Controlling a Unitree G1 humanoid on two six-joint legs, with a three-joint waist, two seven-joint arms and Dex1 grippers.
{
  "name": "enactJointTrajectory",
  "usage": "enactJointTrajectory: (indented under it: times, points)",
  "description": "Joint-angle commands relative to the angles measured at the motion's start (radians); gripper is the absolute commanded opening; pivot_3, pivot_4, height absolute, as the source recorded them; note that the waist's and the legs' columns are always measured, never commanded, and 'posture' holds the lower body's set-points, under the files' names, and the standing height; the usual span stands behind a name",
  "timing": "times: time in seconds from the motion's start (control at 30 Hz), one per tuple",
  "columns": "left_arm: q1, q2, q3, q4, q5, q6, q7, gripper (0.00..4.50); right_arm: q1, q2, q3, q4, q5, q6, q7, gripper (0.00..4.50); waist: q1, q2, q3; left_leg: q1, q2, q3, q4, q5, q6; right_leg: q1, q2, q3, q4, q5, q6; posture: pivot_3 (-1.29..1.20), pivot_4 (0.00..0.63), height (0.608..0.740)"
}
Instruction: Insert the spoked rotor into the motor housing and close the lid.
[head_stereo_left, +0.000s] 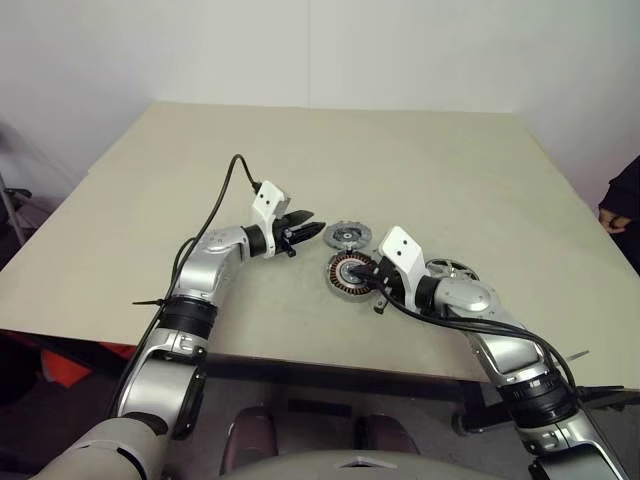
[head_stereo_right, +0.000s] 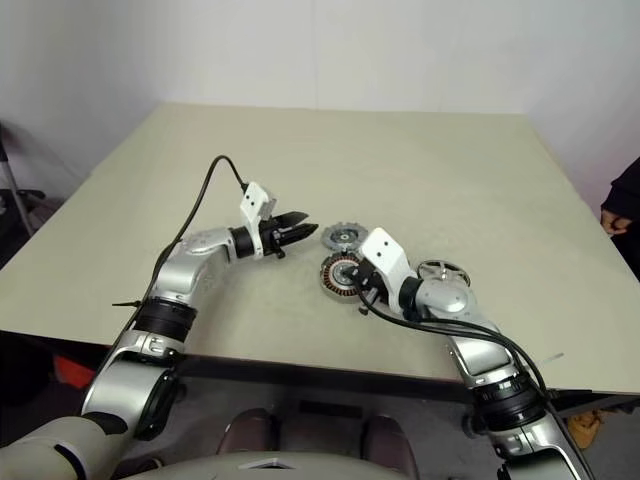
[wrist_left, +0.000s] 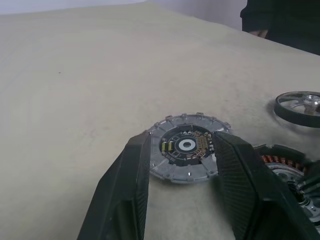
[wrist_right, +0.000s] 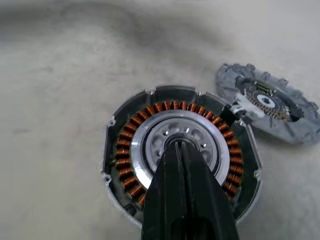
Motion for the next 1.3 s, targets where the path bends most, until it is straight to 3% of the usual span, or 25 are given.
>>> enactJointTrajectory:
  times: [0.03,0.57,0.97,1.3]
  points:
    - [-0.025,0.007,0.009,-0.014,-0.007,-0.015,0.003,2.06,-0.004,-0.005,0.002,-0.024,-0.022,0.010,-0.016,0.03,0.000,0.000,0.000,0.001,0.000,0.000,0.000,0.000,0.000,0.001,0.000,0.000,0.000,0.000,0.000,0.00,0.000,0.740]
    - [-0.011,-0.006,-0.001,-0.016,-0.005,-0.016,0.006,2.06,-0.050,-0.030,-0.064,-0.102,0.009,0.016,0.008,0.03,0.000,0.000,0.000,0.000,0.003,0.000,0.000,0.001,-0.002,0.002,0.000,-0.004,0.000,0.000,0.000,0.00,0.000,0.740]
    - [-0.006,0.008,0.010,-0.025,-0.006,-0.012,0.017,2.06,-0.018,0.033,-0.009,0.043,-0.024,-0.003,-0.014,0.03,-0.001,0.000,0.000,0.000,0.003,0.000,0.000,0.002,-0.002,0.002,0.000,-0.005,0.000,0.000,0.000,0.00,0.000,0.740]
    - [0.012,0.002,-0.003,-0.039,-0.005,-0.012,0.022,2.06,-0.038,-0.011,-0.063,-0.075,0.009,0.015,0.000,0.03,0.000,0.000,0.000,-0.001,0.004,0.000,0.000,0.003,-0.003,0.003,0.000,-0.007,0.000,0.000,0.000,0.00,0.000,0.740]
